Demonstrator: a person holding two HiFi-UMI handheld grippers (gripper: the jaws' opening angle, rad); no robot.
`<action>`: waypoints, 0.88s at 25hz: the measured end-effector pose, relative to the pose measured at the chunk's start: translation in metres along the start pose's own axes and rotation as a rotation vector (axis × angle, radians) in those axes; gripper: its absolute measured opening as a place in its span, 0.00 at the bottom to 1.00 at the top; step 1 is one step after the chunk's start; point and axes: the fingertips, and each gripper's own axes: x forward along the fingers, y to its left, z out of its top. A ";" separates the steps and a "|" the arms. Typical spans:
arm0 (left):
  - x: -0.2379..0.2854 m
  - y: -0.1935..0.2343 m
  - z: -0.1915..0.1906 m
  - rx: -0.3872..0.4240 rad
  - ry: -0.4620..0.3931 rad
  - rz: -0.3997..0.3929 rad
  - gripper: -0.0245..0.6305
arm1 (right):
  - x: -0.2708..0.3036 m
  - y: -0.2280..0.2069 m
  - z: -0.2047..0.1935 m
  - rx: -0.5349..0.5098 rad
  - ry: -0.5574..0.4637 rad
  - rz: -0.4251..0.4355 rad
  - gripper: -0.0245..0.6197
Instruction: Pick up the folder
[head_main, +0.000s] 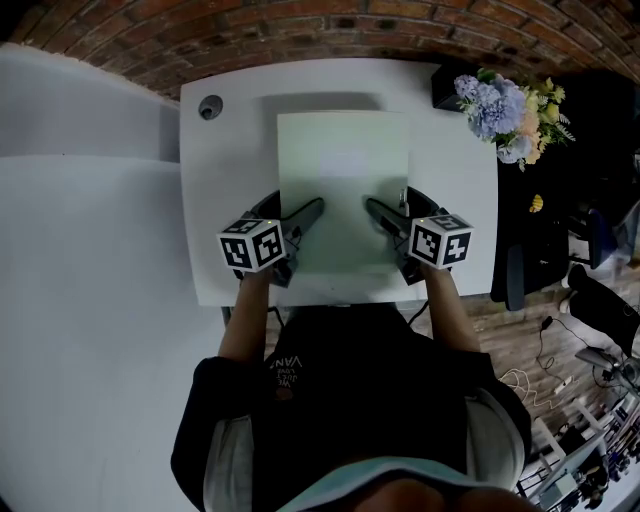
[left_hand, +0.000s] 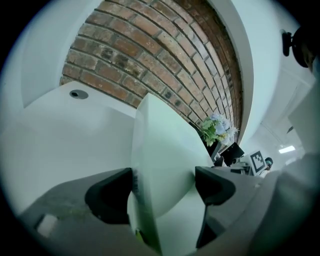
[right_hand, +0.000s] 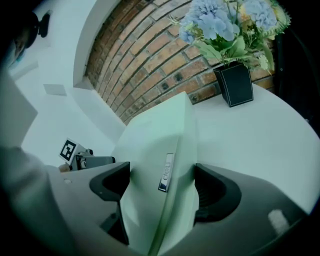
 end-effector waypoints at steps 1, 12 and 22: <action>-0.002 -0.001 0.001 0.006 -0.005 -0.001 0.67 | -0.001 0.002 0.001 -0.007 -0.005 0.000 0.65; -0.021 -0.015 0.014 0.067 -0.052 -0.025 0.67 | -0.018 0.022 0.012 -0.046 -0.081 -0.023 0.65; -0.038 -0.028 0.028 0.131 -0.109 -0.045 0.67 | -0.031 0.041 0.022 -0.084 -0.150 -0.034 0.65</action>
